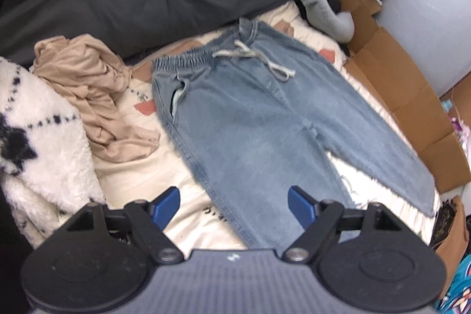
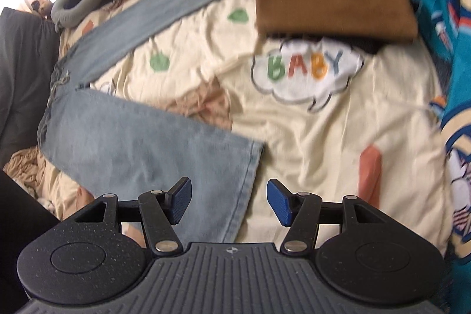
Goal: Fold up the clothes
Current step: 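Move the right tool to the jeans leg hem and grasp it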
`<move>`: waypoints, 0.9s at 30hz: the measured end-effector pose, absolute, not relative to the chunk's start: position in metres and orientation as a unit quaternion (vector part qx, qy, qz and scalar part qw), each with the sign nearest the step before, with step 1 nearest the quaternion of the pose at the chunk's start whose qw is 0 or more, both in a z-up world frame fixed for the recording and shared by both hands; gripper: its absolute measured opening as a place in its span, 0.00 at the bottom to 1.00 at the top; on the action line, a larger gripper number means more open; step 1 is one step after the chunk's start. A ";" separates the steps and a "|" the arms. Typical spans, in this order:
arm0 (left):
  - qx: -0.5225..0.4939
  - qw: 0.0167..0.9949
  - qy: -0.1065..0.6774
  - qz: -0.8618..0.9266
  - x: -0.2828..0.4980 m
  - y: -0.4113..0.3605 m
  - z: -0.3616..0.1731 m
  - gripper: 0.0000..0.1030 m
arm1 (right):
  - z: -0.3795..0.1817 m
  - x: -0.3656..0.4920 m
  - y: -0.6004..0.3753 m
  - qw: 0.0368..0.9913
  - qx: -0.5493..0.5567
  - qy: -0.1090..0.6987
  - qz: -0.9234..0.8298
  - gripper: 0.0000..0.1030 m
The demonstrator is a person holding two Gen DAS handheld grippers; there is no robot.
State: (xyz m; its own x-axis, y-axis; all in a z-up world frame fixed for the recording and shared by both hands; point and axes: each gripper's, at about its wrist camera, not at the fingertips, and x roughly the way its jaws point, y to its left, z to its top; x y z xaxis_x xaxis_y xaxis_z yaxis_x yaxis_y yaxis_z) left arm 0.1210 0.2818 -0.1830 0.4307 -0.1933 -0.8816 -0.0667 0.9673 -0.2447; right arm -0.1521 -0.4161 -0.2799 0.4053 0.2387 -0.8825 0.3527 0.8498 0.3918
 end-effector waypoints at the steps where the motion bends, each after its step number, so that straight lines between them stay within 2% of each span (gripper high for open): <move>1: -0.118 0.835 0.537 -0.039 0.121 0.281 -0.189 0.80 | -0.285 -0.154 -0.415 0.790 0.272 0.548 -0.035 0.62; 16: -0.110 0.801 0.587 -0.035 0.124 0.277 -0.302 0.80 | -0.373 -0.186 -0.390 0.728 0.297 0.617 -0.018 0.62; 27: -0.121 0.790 0.600 -0.030 0.126 0.271 -0.347 0.80 | -0.409 -0.200 -0.366 0.693 0.370 0.619 0.011 0.60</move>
State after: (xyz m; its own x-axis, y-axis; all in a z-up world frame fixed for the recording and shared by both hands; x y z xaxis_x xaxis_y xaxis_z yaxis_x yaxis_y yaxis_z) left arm 0.1264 0.2714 -0.3475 0.2783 -0.1919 -0.9411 -0.0982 0.9690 -0.2266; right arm -0.1998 -0.3663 -0.4092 0.2334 0.4736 -0.8493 0.4419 0.7263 0.5265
